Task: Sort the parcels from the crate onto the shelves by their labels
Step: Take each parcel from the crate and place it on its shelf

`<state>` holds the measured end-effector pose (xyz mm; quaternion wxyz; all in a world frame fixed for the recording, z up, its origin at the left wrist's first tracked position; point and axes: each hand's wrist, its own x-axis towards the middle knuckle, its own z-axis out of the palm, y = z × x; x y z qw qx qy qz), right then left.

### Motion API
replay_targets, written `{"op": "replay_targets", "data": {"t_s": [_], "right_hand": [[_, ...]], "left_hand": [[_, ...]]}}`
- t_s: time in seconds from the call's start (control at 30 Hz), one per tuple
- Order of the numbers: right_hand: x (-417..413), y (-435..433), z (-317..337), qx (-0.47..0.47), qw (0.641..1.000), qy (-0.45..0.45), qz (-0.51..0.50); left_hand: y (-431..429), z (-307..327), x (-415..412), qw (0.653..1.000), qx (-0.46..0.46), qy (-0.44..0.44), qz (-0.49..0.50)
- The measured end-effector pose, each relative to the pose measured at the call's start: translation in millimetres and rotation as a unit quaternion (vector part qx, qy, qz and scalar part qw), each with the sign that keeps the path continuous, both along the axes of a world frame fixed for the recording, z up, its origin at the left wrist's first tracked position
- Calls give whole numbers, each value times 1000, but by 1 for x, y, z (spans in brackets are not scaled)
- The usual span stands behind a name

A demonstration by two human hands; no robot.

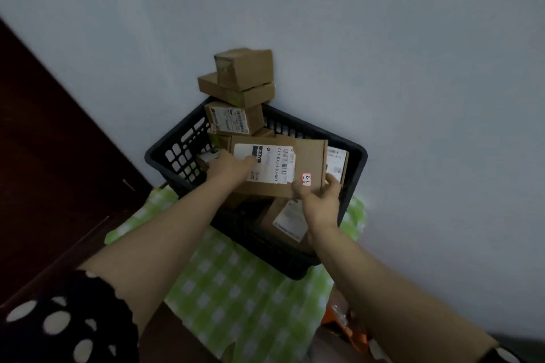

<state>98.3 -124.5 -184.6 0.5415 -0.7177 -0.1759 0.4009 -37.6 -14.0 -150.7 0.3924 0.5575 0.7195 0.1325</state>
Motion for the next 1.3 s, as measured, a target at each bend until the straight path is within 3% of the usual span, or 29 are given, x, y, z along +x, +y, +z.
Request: {"op": "replay_targets", "data": {"t_s": [0.13,0.23,0.37,0.57,0.73,0.9,1.3], "right_hand": [[-3,14,58,149,985,78,37],[-7,24,89,198,968,100,119],[-22,32,120,207,938,97,260],[-72,34,144,199,904,102,363],[-115,15,151,177,884,81,424],[-167,-25,140,141,819,61,552],[-236,-60,145,173,783,20,597]], "left_hand": [[-15,35,-32,991,0,-109,79],[-36,56,-63,986,35,-124,108],[-63,88,-105,979,143,-86,118],[-118,122,-156,972,53,-218,65],[-161,127,-199,944,97,-287,128],[-200,126,-234,911,126,-347,183],[-262,127,-291,878,160,-379,243]]}}
